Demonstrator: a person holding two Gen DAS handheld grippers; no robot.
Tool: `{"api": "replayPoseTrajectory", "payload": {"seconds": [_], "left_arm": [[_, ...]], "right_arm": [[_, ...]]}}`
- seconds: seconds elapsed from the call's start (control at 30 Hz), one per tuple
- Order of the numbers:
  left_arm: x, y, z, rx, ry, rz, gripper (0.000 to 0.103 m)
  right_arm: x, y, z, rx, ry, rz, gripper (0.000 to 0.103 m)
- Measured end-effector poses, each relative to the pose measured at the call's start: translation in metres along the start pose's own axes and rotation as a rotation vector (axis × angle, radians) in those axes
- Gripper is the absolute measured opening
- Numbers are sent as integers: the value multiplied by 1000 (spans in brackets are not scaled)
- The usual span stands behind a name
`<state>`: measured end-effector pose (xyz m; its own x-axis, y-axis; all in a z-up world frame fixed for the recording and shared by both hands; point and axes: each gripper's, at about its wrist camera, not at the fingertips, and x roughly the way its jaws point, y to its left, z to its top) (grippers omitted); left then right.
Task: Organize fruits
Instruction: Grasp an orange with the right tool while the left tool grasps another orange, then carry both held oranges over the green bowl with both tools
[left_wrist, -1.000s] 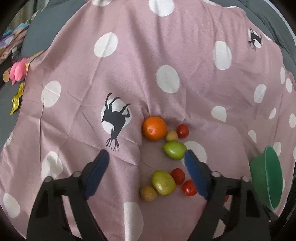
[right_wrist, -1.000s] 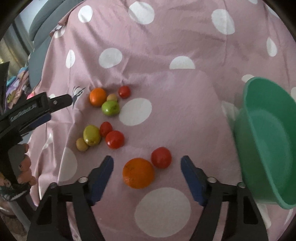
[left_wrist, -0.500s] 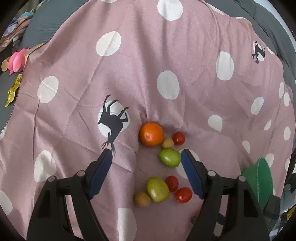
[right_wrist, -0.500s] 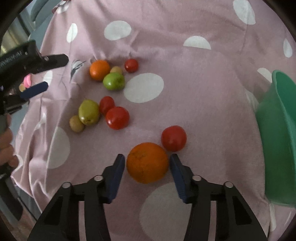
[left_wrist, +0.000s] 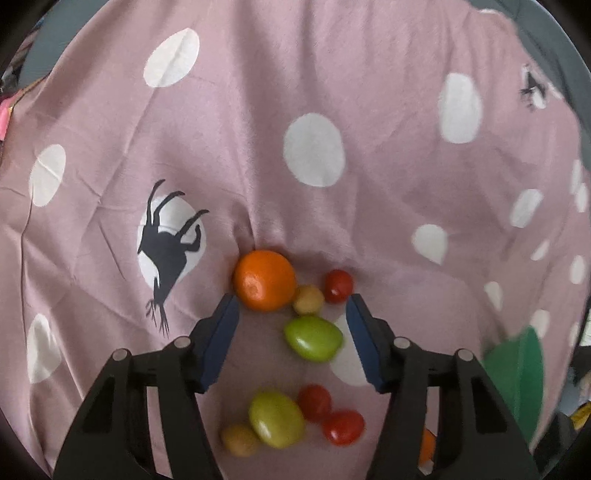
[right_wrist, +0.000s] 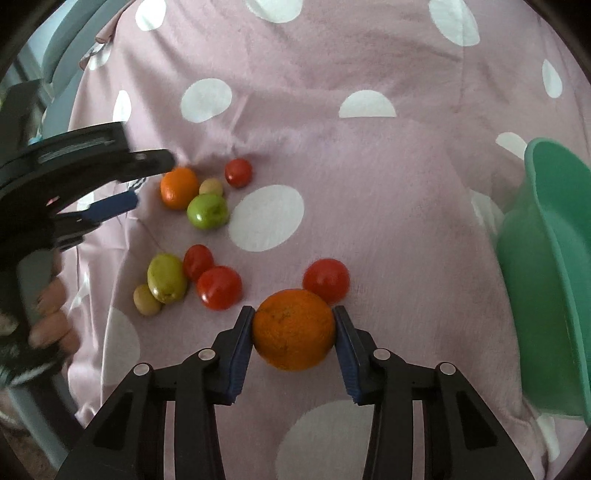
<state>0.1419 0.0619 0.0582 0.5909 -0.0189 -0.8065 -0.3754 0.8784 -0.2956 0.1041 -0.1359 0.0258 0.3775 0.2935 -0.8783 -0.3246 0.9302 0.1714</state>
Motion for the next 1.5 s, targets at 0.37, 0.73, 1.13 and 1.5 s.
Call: {"api": "replayPoseTrajectory", "payload": {"seconds": [0.37,0.73,1.13,1.5], "left_arm": [[39,-3,11,-19,29,80,57],[49,-14,10,1,-53,163,43],[-6,-3,4,-33,-108,71,42],[-86,-30,-32,71,-187,-71,42]], "right_arm": [[3,-6,3,32,-10,-22,43],[-1,-6,-1,66,-23,4,43],[-21,-11,0,85,-112,18,43],[-53,-24,5,105,-224,8,43]]}}
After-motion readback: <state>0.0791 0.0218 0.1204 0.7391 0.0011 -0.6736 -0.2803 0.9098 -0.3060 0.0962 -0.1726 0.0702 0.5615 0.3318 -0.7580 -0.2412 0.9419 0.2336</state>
